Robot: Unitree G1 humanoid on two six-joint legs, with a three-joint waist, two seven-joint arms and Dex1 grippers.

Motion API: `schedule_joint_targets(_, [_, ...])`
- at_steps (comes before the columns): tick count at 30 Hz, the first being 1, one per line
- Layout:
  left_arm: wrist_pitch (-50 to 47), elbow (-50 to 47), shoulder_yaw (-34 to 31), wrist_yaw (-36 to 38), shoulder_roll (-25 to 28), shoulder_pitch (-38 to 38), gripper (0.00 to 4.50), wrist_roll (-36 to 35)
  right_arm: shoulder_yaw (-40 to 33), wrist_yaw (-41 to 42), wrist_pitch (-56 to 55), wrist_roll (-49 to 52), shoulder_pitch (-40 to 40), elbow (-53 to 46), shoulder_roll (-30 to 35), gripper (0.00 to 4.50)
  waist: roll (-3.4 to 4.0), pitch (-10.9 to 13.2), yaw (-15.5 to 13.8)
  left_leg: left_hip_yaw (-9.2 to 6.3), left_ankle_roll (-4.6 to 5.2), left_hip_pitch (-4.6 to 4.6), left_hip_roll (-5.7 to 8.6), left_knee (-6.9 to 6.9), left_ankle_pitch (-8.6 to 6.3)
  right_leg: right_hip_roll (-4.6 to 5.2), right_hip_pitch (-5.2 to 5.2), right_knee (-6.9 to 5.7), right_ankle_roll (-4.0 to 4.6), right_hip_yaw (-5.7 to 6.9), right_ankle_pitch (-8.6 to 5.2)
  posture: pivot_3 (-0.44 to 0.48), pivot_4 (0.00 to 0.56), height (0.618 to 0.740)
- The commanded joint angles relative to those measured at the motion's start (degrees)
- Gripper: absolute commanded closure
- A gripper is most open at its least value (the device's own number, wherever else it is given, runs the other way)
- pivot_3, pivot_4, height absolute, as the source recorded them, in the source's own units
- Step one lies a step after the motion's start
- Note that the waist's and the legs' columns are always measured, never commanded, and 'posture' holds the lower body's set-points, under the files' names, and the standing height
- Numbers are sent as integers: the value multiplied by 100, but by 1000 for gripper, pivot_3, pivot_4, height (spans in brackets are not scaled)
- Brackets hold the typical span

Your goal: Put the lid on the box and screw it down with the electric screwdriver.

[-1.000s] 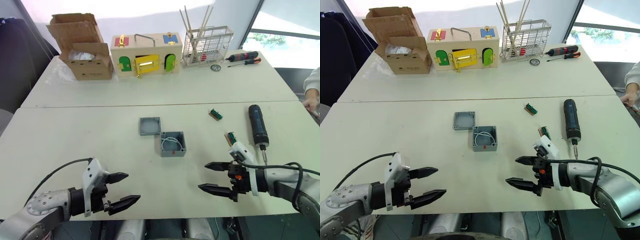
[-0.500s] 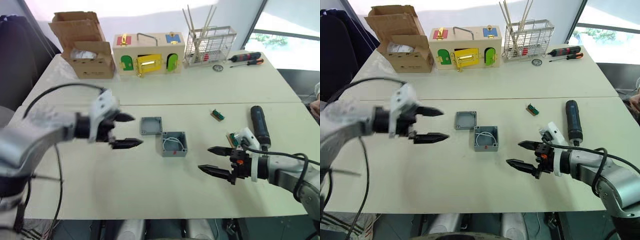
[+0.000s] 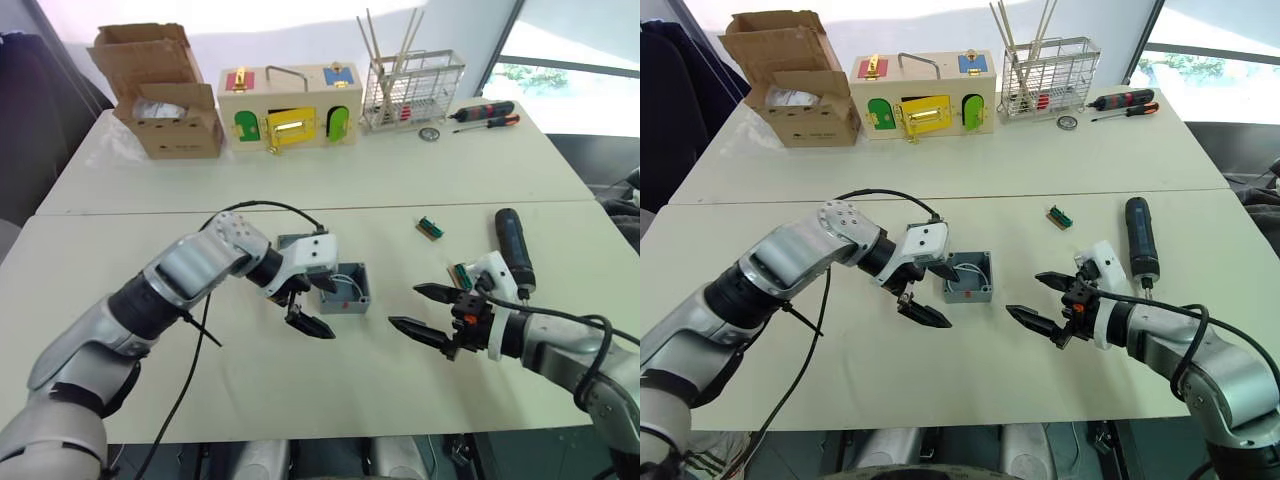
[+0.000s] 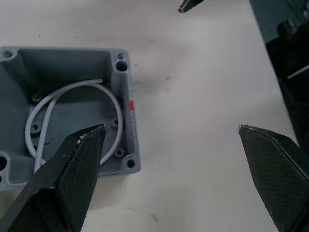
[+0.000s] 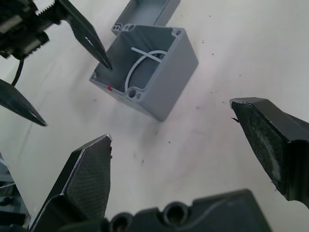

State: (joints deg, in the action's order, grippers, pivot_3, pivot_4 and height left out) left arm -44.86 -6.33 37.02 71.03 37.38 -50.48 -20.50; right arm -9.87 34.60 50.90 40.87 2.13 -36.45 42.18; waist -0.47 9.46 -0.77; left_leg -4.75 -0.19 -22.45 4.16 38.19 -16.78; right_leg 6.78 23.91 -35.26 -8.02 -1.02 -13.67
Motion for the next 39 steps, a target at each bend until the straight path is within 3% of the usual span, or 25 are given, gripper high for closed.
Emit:
schedule_joint_targets(1, [261,236,81,114,-244,-200,0,337,-103,-232,-112,8,89,-320,-152,42,0,0,-4,-1,0,0,0,3,0,0,-3,0,0,0,0,0,150,734])
schedule_joint_targets(9, [740,978,181,317,-829,-319,0,948,-143,-506,-249,-66,310,-416,-345,42,0,0,8,-1,0,0,2,3,0,0,-1,-4,-1,1,0,0,150,734])
schedule_joint_targets(10, [830,1059,193,345,-876,-322,247,1021,-159,-541,-266,-68,342,-432,-353,14,0,0,8,-1,1,0,2,3,0,0,-1,-4,-1,1,0,0,150,734])
schedule_joint_targets(12, [954,1195,174,378,-973,-334,902,1109,-180,-602,-295,-74,392,-457,-374,0,0,0,8,0,0,0,2,3,0,0,-1,-4,-1,0,0,0,150,734])
schedule_joint_targets(19, [1386,1470,152,554,-1150,-348,4472,1405,-195,-800,-344,-77,558,-570,-452,0,1,-1,2,-1,1,1,2,4,0,0,-1,-6,-1,1,0,0,150,734])
schedule_joint_targets(23, [1977,1586,100,840,-1117,-371,4472,1516,-203,-881,-324,-37,640,-699,-475,0,1,-1,5,-1,1,1,2,4,0,0,-1,-6,-1,1,0,0,150,734])
schedule_joint_targets(25, [3131,2149,71,1277,-1126,-555,4472,1613,-186,-906,-183,120,771,-987,-435,0,1,0,-2,-2,0,1,2,4,0,0,0,-8,-1,1,0,0,150,734])
schedule_joint_targets(31, [4975,3676,-19,2076,-1414,-985,4472,1715,-56,-1184,130,268,952,-1542,-390,0,0,0,-7,0,1,0,2,4,0,0,1,-6,-1,1,0,0,150,734])
schedule_joint_targets(39, [6303,5033,787,2147,-1621,-1692,4472,1365,71,-1685,209,306,1151,-1839,-625,0,-5,3,6,0,3,-1,4,6,-1,0,0,-7,-2,1,0,0,150,734])
